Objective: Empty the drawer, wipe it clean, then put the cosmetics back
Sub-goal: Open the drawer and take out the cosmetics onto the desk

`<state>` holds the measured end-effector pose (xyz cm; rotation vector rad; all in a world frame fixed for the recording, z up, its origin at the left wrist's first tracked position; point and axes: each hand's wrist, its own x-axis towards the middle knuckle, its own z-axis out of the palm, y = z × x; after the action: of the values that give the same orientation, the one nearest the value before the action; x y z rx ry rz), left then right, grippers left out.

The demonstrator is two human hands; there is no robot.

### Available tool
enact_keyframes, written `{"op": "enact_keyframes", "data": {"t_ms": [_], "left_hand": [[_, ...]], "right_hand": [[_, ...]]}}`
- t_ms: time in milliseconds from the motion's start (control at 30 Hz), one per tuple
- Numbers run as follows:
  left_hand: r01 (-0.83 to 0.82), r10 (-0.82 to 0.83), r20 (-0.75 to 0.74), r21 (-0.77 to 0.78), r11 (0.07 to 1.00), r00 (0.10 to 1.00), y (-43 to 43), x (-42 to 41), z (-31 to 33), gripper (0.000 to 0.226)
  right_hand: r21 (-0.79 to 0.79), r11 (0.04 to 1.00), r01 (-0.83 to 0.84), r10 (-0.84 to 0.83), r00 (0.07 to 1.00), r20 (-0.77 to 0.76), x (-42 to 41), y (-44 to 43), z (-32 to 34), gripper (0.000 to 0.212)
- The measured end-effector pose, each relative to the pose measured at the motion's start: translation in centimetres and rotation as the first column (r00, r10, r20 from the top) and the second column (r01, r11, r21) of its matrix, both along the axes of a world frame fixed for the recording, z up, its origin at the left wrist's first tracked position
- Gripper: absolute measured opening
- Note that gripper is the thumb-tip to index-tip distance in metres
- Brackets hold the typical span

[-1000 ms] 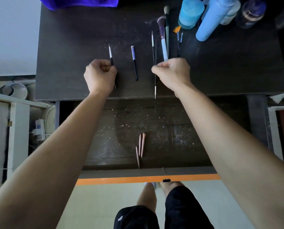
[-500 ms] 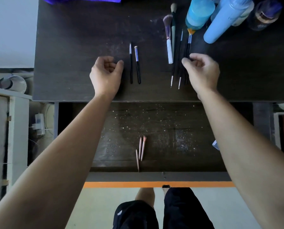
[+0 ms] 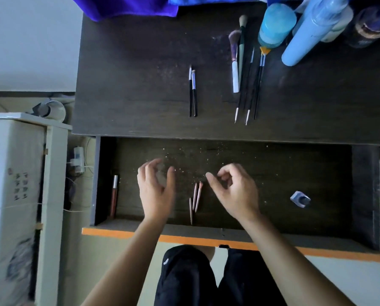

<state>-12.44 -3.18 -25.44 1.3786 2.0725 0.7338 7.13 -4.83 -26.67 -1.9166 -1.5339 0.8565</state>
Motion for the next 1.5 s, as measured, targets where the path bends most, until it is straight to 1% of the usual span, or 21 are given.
{"op": "enact_keyframes", "data": {"t_ms": [33,100,167,267,367,467,533,600,667,733,800,867,1000,1100,1200,1367,1500], "left_hand": [[-0.001,-0.001,-0.04,-0.055,0.998,0.999,-1.5,-0.9,-0.3,0.031],[-0.016,0.002,-0.102,-0.136,0.991,0.995,-3.7,-2.6,-0.6,0.034],[-0.07,0.039,-0.155,-0.201,0.977,0.987,-4.8,-4.2,-0.6,0.037],[-0.163,0.091,-0.25,-0.282,0.946,0.964,-4.9,-6.3,-0.6,0.045],[-0.212,0.09,-0.332,-0.351,0.912,0.939,-4.2,-8.5,-1.0,0.059],[-0.212,0.044,-0.355,-0.451,0.867,0.934,-3.2,-10.4,-1.8,0.083],[-0.21,0.043,-0.333,-0.483,0.85,0.942,-2.3,-11.2,-2.3,0.091],[-0.173,0.012,-0.316,-0.488,0.855,0.949,-1.4,-11.7,-2.9,0.087],[-0.108,-0.052,-0.31,-0.477,0.873,0.949,-0.9,-12.3,-3.6,0.076],[-0.009,-0.142,-0.288,-0.466,0.885,0.947,-0.6,-12.7,-4.1,0.062],[0.077,-0.226,-0.26,-0.482,0.873,0.939,-0.5,-13.2,-4.2,0.051],[0.144,-0.293,-0.237,-0.495,0.857,0.926,-0.8,-13.7,-4.2,0.047],[0.227,-0.382,-0.234,-0.498,0.837,0.894,-1.5,-15.1,-4.3,0.039],[0.259,-0.393,-0.207,-0.477,0.84,0.896,-1.7,-15.7,-4.4,0.028],[0.269,-0.366,-0.152,-0.44,0.857,0.918,-1.6,-15.6,-4.5,0.023],[0.31,-0.331,-0.002,-0.343,0.887,0.944,-1.1,-14.7,-4.4,0.017],[0.266,-0.233,0.138,-0.316,0.911,0.963,-0.2,-13.5,-3.4,0.014]], "right_hand": [[-0.128,0.991,-0.046,0.05,0.998,0.031,-0.7,-1.2,-0.7,0.035],[-0.351,0.931,-0.101,0.135,0.988,0.075,-1.9,-2.8,-1.8,0.048],[-0.446,0.888,-0.111,0.174,0.979,0.103,-2.9,-3.5,-2.4,0.055],[-0.467,0.877,-0.109,0.193,0.972,0.135,-4.4,-3.6,-2.8,0.058],[-0.5,0.861,-0.088,0.19,0.969,0.157,-5.7,-3.5,-3.1,0.06],[-0.508,0.86,-0.053,0.176,0.965,0.197,-6.9,-3.8,-3.3,0.057],[-0.512,0.859,-0.022,0.15,0.966,0.21,-7.6,-4.3,-3.6,0.05],[-0.513,0.857,0.047,0.077,0.973,0.218,-8.3,-4.7,-3.9,0.044],[-0.511,0.852,0.111,0.001,0.977,0.213,-9.1,-4.9,-4.1,0.038],[-0.525,0.835,0.163,-0.073,0.979,0.189,-9.9,-4.9,-4.0,0.035],[-0.542,0.815,0.208,-0.139,0.976,0.165,-10.6,-4.8,-3.8,0.033],[-0.55,0.797,0.252,-0.199,0.968,0.155,-11.3,-4.8,-3.7,0.031],[-0.552,0.787,0.276,-0.235,0.961,0.145,-12.8,-4.7,-3.4,0.024],[-0.542,0.794,0.276,-0.233,0.961,0.147,-13.8,-4.8,-3.4,0.022],[-0.547,0.795,0.26,-0.221,0.965,0.138,-14.1,-4.7,-3.5,0.021],[-0.606,0.755,0.251,-0.248,0.964,0.091,-14.0,-4.3,-3.7,0.02],[-0.635,0.751,0.179,-0.18,0.982,0.064,-13.7,-4.0,-3.4,0.016]]}}
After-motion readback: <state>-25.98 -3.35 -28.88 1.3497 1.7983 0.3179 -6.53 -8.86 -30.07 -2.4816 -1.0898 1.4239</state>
